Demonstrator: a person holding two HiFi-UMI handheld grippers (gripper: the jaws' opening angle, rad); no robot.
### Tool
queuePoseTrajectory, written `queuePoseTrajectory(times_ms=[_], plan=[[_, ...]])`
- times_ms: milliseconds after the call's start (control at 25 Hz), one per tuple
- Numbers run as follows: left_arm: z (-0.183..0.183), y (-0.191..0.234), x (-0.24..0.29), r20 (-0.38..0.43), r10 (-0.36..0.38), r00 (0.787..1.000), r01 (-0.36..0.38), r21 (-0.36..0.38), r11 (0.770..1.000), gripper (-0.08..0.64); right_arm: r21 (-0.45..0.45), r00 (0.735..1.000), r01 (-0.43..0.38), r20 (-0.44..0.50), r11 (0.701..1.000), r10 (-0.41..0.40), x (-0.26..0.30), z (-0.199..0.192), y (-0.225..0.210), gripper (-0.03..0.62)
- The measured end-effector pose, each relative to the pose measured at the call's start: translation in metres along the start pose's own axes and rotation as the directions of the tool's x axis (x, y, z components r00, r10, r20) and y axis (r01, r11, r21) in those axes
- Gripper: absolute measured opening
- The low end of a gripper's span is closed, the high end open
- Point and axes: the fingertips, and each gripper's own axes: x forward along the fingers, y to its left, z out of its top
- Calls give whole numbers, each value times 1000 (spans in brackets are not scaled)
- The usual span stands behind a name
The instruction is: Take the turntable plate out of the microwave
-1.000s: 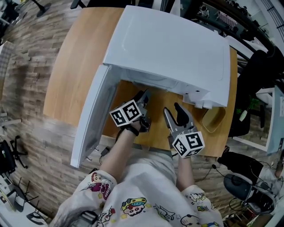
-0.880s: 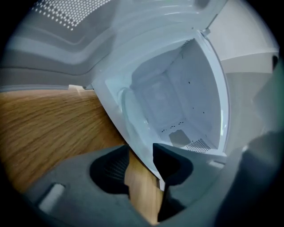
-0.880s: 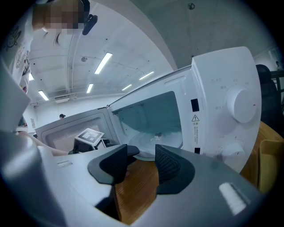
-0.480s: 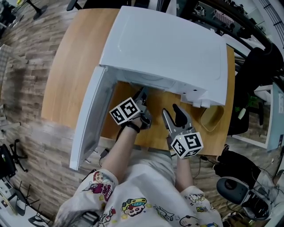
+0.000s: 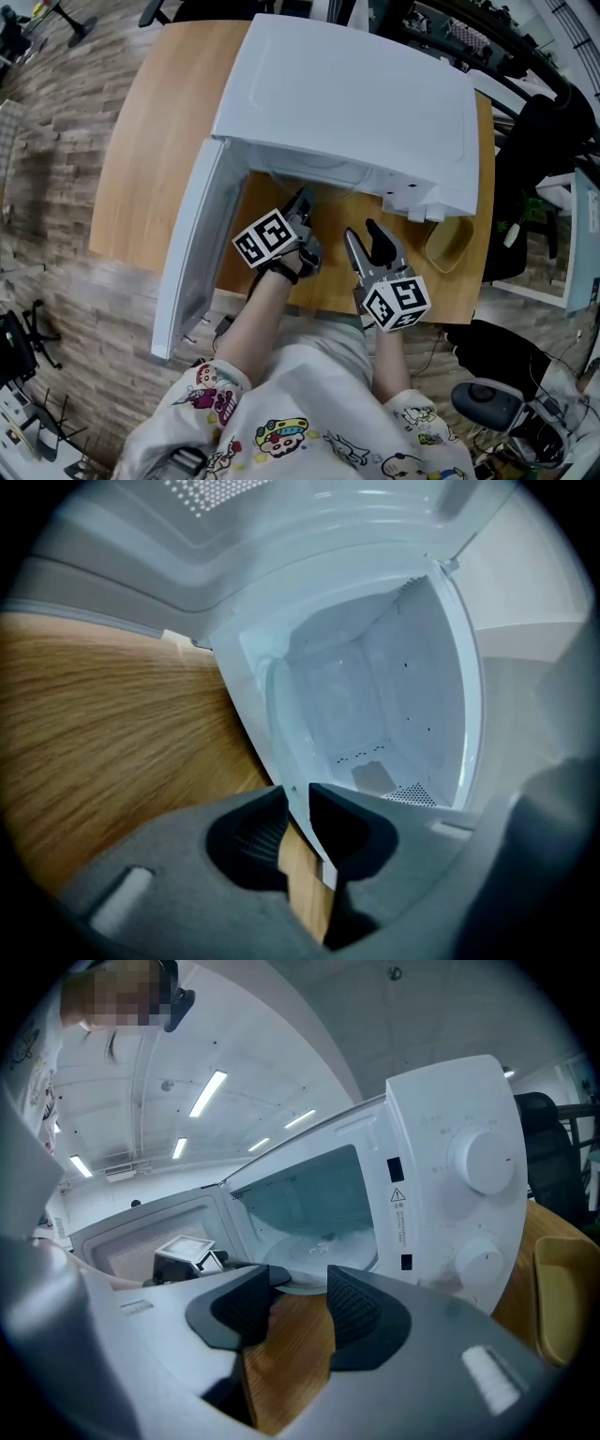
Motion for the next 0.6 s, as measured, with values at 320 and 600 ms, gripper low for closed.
queuePoseTrajectory(times_ms=[320,600], plan=[[-3,0,-17,-9,-17,1000,17,-25,1000,58,47,1000,20,9,999,-20,1,-7,-7,195],[-4,-5,-34,-21,-36,999,35,-41,999,52,145,1000,19,13,989,-21,6,-17,-11,193]])
